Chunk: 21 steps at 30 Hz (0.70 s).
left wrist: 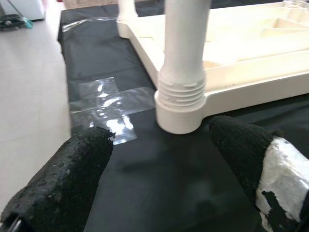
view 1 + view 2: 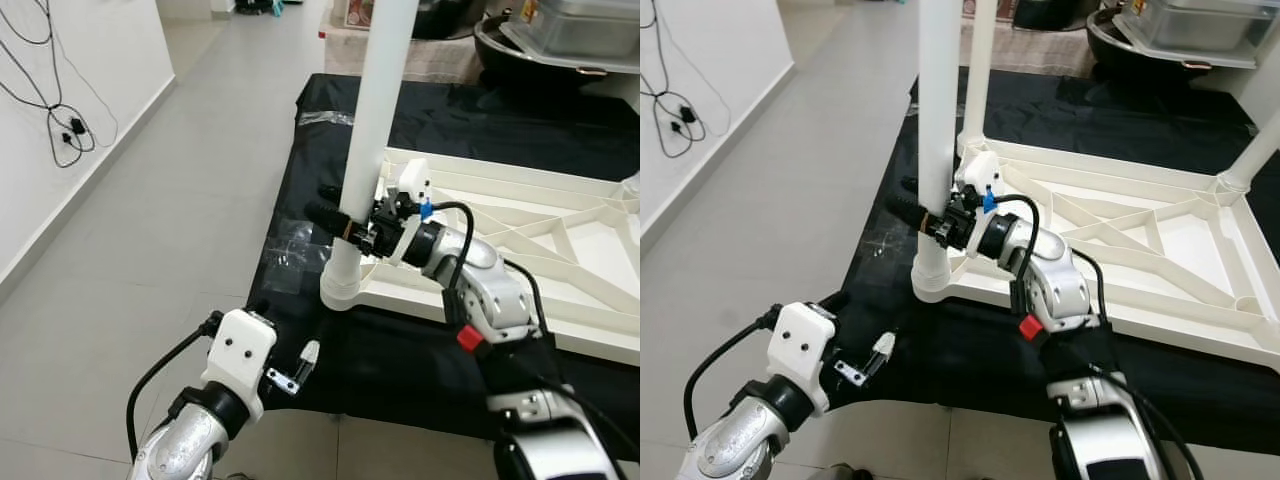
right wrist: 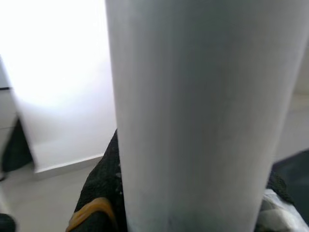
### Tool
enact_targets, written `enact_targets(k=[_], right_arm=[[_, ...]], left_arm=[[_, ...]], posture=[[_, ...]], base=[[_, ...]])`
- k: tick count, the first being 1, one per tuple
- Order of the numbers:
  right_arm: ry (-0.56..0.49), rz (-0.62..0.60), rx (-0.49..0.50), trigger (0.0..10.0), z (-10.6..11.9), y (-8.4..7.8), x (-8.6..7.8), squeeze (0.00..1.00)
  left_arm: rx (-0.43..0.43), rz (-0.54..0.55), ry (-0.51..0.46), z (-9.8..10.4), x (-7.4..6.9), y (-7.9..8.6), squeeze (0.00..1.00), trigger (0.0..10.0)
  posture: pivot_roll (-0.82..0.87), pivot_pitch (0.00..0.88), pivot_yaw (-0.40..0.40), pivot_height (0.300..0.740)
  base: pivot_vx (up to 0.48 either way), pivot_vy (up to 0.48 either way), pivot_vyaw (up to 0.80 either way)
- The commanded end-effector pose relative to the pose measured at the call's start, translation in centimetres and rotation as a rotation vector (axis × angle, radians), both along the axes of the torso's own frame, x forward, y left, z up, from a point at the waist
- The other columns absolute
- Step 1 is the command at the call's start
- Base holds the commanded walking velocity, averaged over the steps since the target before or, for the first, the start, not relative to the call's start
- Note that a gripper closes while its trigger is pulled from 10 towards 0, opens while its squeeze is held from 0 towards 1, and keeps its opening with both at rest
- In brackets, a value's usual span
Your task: Building children table
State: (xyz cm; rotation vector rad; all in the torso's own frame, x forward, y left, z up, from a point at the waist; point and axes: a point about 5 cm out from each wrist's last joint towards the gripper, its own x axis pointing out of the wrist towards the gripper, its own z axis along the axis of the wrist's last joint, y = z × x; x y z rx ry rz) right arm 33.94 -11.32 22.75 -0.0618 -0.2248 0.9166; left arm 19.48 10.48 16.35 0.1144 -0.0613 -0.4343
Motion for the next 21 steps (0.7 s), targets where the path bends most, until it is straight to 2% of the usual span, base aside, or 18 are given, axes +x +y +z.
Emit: enact_targets(k=[1, 4, 5, 6, 7, 8, 9, 10, 12, 13, 15, 16, 21], right_arm=[[0.078, -0.194, -0.035, 0.0, -1.8, -1.4, 0.2, 0.00], [0.083, -0.261, -0.052, 0.0, -2.1, -1.6, 0.3, 0.00], [0.108, -0.336, -0.048, 0.0, -2.4, -1.7, 0.4, 0.00], [0.108, -0.336, -0.048, 0.0, -2.4, -1.7, 0.4, 0.00], [0.113, -0.415, -0.058, 0.0, -2.6, -2.0, 0.6, 0.00], [0.113, -0.415, -0.058, 0.0, -2.6, -2.0, 0.6, 0.00], [0.166, -0.647, -0.048, 0.0, -3.2, -2.7, 1.1, 0.00], [0.166, -0.647, -0.048, 0.0, -3.2, -2.7, 1.1, 0.00], [0.203, -0.868, -0.019, 0.0, -3.4, -2.8, 1.0, 0.00], [0.203, -0.868, -0.019, 0.0, -3.4, -2.8, 1.0, 0.00], [0.227, -1.082, 0.044, 0.0, -3.2, -2.5, 0.6, 0.00], [0.227, -1.082, 0.044, 0.0, -3.2, -2.5, 0.6, 0.00], [0.293, -1.257, 0.182, 0.0, -2.7, -0.8, 1.1, 0.00]], left_arm=[[0.018, -0.003, 0.009, -0.4, 0.1, 0.1, 0.00, 10.0], [0.020, -0.004, 0.008, -0.4, 0.1, 0.2, 0.00, 10.0], [0.021, -0.005, 0.007, -0.4, 0.1, 0.2, 0.00, 10.0], [0.021, -0.005, 0.007, -0.4, 0.1, 0.2, 0.00, 10.0], [0.022, -0.006, 0.008, -0.4, 0.1, 0.1, 0.00, 10.0], [0.022, -0.006, 0.008, -0.4, 0.1, 0.1, 0.00, 10.0], [0.021, -0.010, 0.009, -0.4, 0.1, 0.0, 0.00, 10.0], [0.021, -0.010, 0.009, -0.4, 0.1, 0.0, 0.00, 10.0], [0.018, -0.013, 0.011, -0.4, 0.0, -0.1, 0.00, 10.0], [0.018, -0.013, 0.011, -0.4, 0.0, -0.1, 0.00, 10.0], [0.017, -0.017, 0.010, -0.4, 0.1, -0.2, 0.00, 10.0], [0.017, -0.017, 0.010, -0.4, 0.1, -0.2, 0.00, 10.0], [0.020, -0.014, 0.010, -0.4, 0.0, -0.2, 0.00, 10.0]], posture=[[0.12, 0.124, -0.046, 0.740], [0.12, 0.127, -0.045, 0.740], [0.12, 0.130, -0.047, 0.740], [0.12, 0.130, -0.047, 0.740], [0.12, 0.130, -0.047, 0.740], [0.12, 0.130, -0.047, 0.740], [0.12, 0.131, -0.046, 0.740], [0.12, 0.131, -0.046, 0.740], [0.12, 0.134, -0.047, 0.740], [0.12, 0.134, -0.047, 0.740], [0.12, 0.137, -0.049, 0.740], [0.12, 0.137, -0.049, 0.740], [0.13, 0.142, -0.056, 0.740]], base=[[0.000, 0.000, 0.00], [0.000, 0.000, 0.00], [0.000, 0.000, 0.00], [0.000, 0.000, 0.00], [0.000, 0.000, 0.00], [0.000, 0.000, 0.00], [0.000, 0.000, 0.00], [0.000, 0.000, 0.00], [0.000, 0.000, 0.00], [0.000, 0.000, 0.00], [0.000, 0.000, 0.00], [0.000, 0.000, 0.00], [0.000, 0.000, 0.00]])
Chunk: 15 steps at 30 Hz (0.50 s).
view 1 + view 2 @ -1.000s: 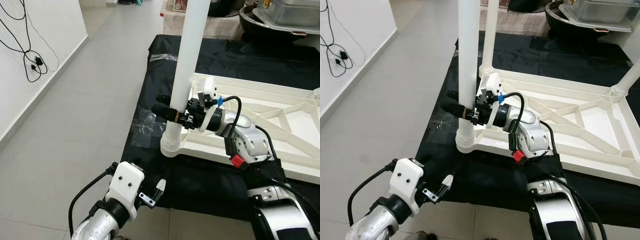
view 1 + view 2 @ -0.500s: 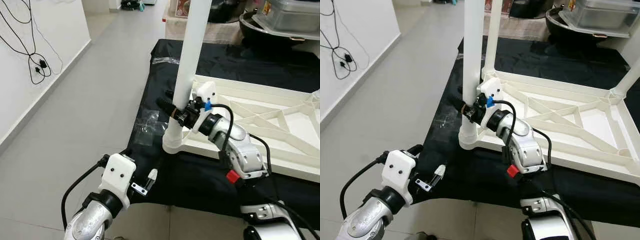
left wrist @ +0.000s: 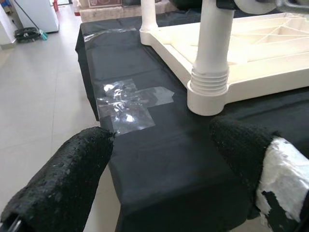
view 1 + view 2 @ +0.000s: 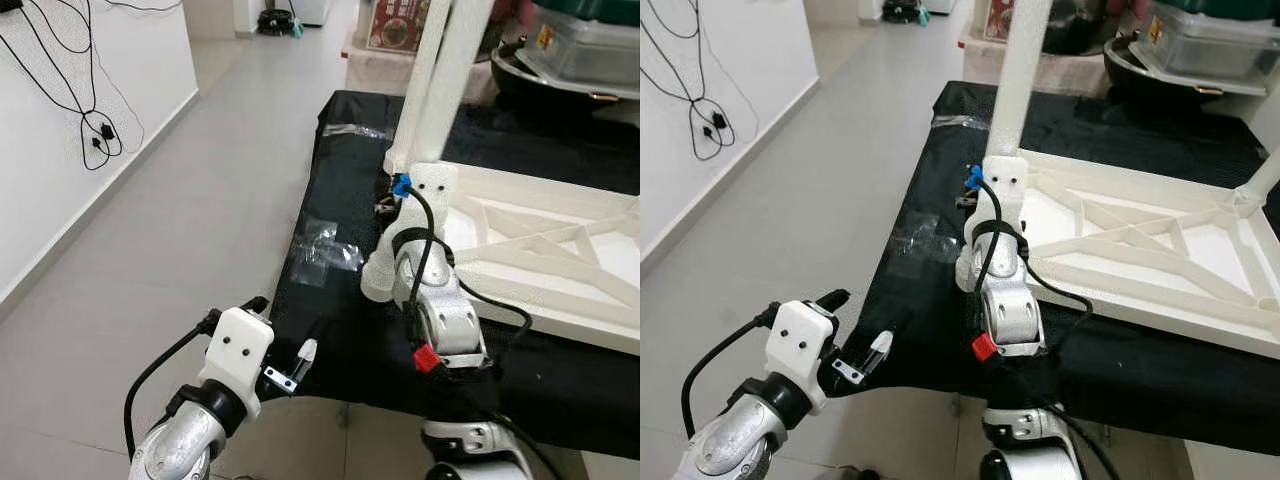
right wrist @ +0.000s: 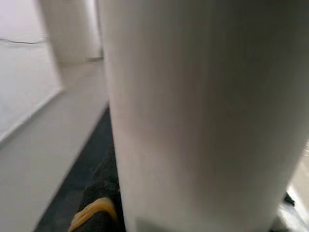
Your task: Building children table
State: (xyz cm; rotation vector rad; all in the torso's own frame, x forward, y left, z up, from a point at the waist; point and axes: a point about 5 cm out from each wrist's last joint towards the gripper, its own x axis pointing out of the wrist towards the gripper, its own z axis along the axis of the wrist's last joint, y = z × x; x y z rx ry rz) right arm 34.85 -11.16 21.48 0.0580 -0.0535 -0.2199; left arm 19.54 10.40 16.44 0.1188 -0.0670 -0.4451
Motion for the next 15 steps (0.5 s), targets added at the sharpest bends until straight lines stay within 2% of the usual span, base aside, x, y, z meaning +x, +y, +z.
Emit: enact_targets(k=[1, 2, 3, 6, 7, 8, 9, 14, 15], right_arm=[[0.083, -0.138, 0.067, 0.0, -1.3, -0.7, 0.4, 0.00], [0.078, -0.142, 0.075, 0.0, -1.1, -0.4, 0.5, 0.00], [0.074, -0.145, 0.078, 1.9, -1.0, -0.3, 0.7, 0.00], [0.055, -0.123, 0.086, 1.9, -0.6, 0.1, 0.8, 0.00], [-0.013, -0.067, 0.084, 10.0, 0.5, 0.8, 1.0, 0.00], [-0.013, -0.067, 0.084, 10.0, 0.5, 0.8, 1.0, 0.00], [-0.034, -0.046, 0.083, 10.0, 0.8, 1.0, 1.1, 1.00], [-0.053, -0.026, 0.057, 10.0, 0.9, 1.2, 1.1, 1.00], [-0.054, -0.016, 0.041, 10.0, 0.6, 1.0, 1.1, 0.00]], left_arm=[[0.018, -0.002, 0.015, -0.4, -0.1, -0.1, 0.00, 10.0], [0.015, 0.000, 0.017, -0.4, -0.1, 0.0, 0.00, 10.0], [0.014, 0.002, 0.018, -0.4, -0.1, 0.0, 0.00, 10.0], [0.014, 0.001, 0.018, -0.4, -0.1, 0.0, 0.00, 10.0], [0.016, -0.001, 0.020, -0.5, -0.2, -0.1, 0.00, 10.0], [0.016, -0.001, 0.020, -0.5, -0.2, -0.1, 0.00, 10.0], [0.014, -0.001, 0.021, -0.5, -0.2, -0.1, 0.00, 10.0], [0.012, -0.003, 0.022, -0.6, -0.1, -0.2, 0.00, 10.0], [0.011, -0.003, 0.022, -0.6, -0.1, -0.2, 0.00, 10.0]], posture=[[0.14, 0.143, -0.055, 0.740], [0.14, 0.143, -0.055, 0.740], [0.14, 0.143, -0.055, 0.740], [0.14, 0.144, -0.058, 0.740], [0.13, 0.146, -0.055, 0.740], [0.13, 0.146, -0.055, 0.740], [0.13, 0.146, -0.054, 0.740], [0.13, 0.150, -0.054, 0.740], [0.13, 0.149, -0.054, 0.740]], base=[[0.000, 0.000, 0.00], [0.000, 0.000, 0.00], [0.000, 0.000, 0.00], [0.000, 0.000, 0.00], [0.000, 0.000, 0.00], [0.000, 0.000, 0.00], [0.000, 0.000, 0.00], [0.000, 0.000, 0.00], [0.000, 0.000, 0.00]])
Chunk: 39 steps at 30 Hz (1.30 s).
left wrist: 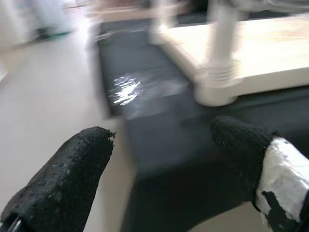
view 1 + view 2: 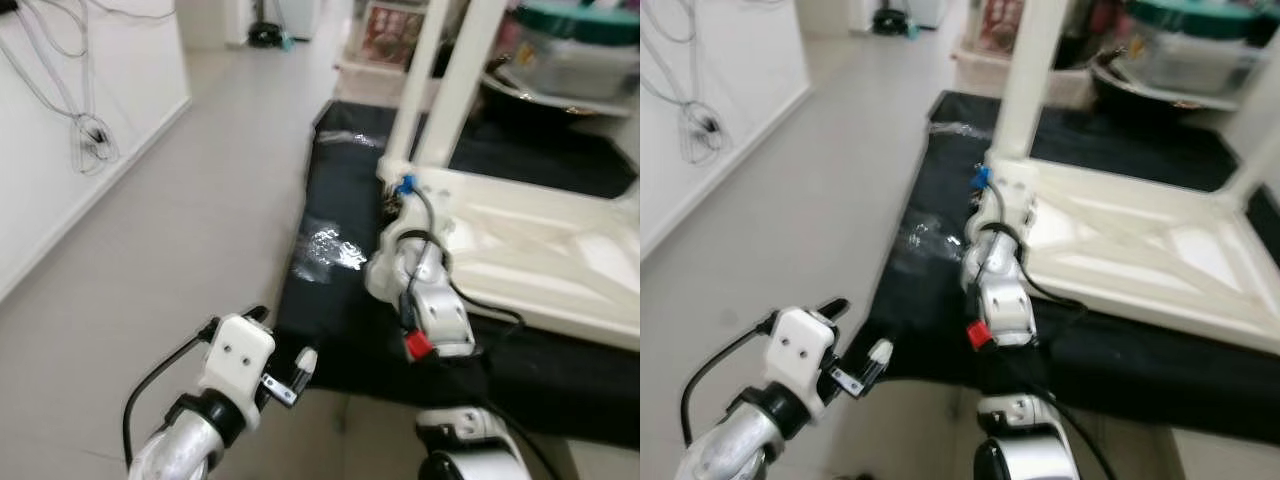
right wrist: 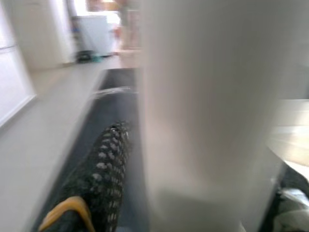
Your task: Building children table
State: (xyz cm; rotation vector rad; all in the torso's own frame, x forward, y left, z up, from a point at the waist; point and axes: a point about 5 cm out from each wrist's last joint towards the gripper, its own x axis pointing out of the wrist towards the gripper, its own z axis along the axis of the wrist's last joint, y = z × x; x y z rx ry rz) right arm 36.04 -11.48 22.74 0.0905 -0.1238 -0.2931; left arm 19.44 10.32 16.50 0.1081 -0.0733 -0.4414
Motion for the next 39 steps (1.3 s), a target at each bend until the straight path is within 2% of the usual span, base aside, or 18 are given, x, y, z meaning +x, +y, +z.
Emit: enact_targets(k=[1, 17, 27, 39], right_arm=[[0.016, 0.059, 0.013, 10.0, -0.6, 1.3, -0.1, 0.00], [-0.001, 0.129, -0.060, 10.0, -1.0, 0.5, 0.1, 0.00], [-0.069, 0.156, -0.108, 10.0, 0.3, -0.4, 0.5, 0.00], [-0.078, 0.147, -0.081, 10.0, -0.1, -1.3, 0.3, 0.00]], left_arm=[[0.023, -0.006, 0.026, -0.6, 0.0, -0.1, 0.00, 10.0], [0.021, 0.004, 0.029, -0.7, -0.1, 0.0, 0.00, 10.0], [0.024, 0.002, 0.025, -0.7, -0.1, 0.0, 0.00, 10.0], [0.024, -0.003, 0.022, -0.7, 0.0, -0.1, 0.00, 10.0]], posture=[[0.13, 0.149, -0.054, 0.740], [0.13, 0.147, -0.054, 0.740], [0.12, 0.136, -0.053, 0.740], [0.12, 0.128, -0.050, 0.740]], base=[[0.000, 0.000, 0.00], [0.000, 0.000, 0.00], [0.000, 0.000, 0.00], [0.000, 0.000, 0.00]])
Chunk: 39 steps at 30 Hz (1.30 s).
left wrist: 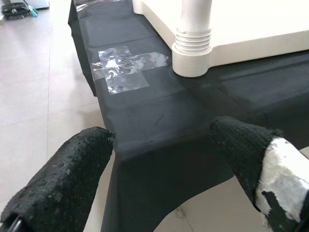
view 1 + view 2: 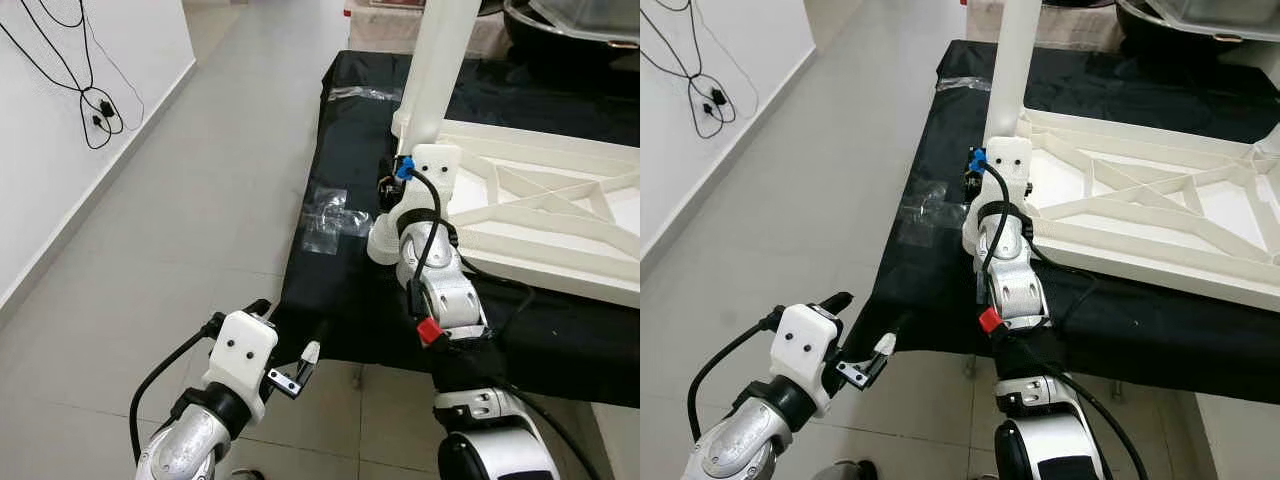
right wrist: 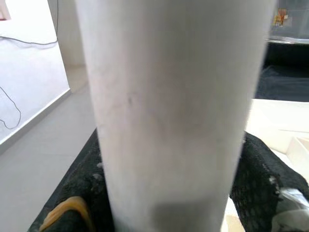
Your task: Building children table
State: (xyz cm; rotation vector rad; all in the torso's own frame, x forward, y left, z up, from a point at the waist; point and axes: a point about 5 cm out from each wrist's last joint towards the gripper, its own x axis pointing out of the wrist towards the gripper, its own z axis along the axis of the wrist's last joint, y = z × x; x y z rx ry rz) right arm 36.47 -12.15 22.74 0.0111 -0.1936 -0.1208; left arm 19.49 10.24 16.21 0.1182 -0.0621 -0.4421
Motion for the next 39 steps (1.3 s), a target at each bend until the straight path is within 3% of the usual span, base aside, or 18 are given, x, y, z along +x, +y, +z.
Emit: enact_targets(k=[1, 15, 16, 24, 25, 27, 31, 39], right_arm=[[-0.021, -0.009, 0.026, 10.0, 0.0, -0.8, -0.2, 0.00], [-0.081, 0.038, 0.030, 10.0, 0.9, -2.0, 0.5, 0.00], [-0.095, 0.054, 0.021, 10.0, 1.3, -2.5, 0.8, 1.00], [-0.101, 0.081, 0.012, 10.0, 2.1, -3.1, 1.7, 1.00], [-0.103, 0.101, 0.011, 10.0, 2.2, -3.1, 1.8, 0.00], [-0.105, 0.118, 0.010, 10.0, 2.3, -3.0, 1.8, 0.00], [-0.102, 0.320, 0.068, 10.0, 2.7, -2.7, 2.3, 0.00], [-0.114, 0.379, 0.033, 10.0, 3.4, -4.5, 3.0, 0.00]], left_arm=[[0.012, -0.003, 0.013, -0.4, 0.0, 0.0, 0.00, 10.0], [0.009, -0.006, 0.010, -0.4, -0.1, -0.2, 0.00, 10.0], [0.009, -0.005, 0.010, -0.3, 0.0, -0.2, 0.00, 10.0], [0.009, -0.004, 0.012, -0.3, -0.1, -0.2, 0.00, 10.0], [0.009, -0.004, 0.012, -0.3, -0.1, -0.2, 0.00, 10.0], [0.009, -0.004, 0.012, -0.3, -0.1, -0.2, 0.00, 10.0], [0.010, 0.000, 0.010, -0.3, -0.1, -0.1, 0.00, 10.0], [0.008, 0.001, 0.010, -0.2, -0.1, -0.1, 0.00, 10.0]], posture=[[0.12, 0.128, -0.050, 0.740], [0.12, 0.124, -0.051, 0.740], [0.13, 0.129, -0.055, 0.740], [0.13, 0.132, -0.056, 0.740], [0.13, 0.133, -0.056, 0.740], [0.13, 0.133, -0.056, 0.740], [0.13, 0.138, -0.058, 0.740], [0.13, 0.144, -0.057, 0.740]], base=[[0.000, 0.000, 0.00], [0.000, 0.000, 0.00], [0.000, 0.000, 0.00], [0.000, 0.000, 0.00], [0.000, 0.000, 0.00], [0.000, 0.000, 0.00], [0.000, 0.000, 0.00], [0.000, 0.000, 0.00]])
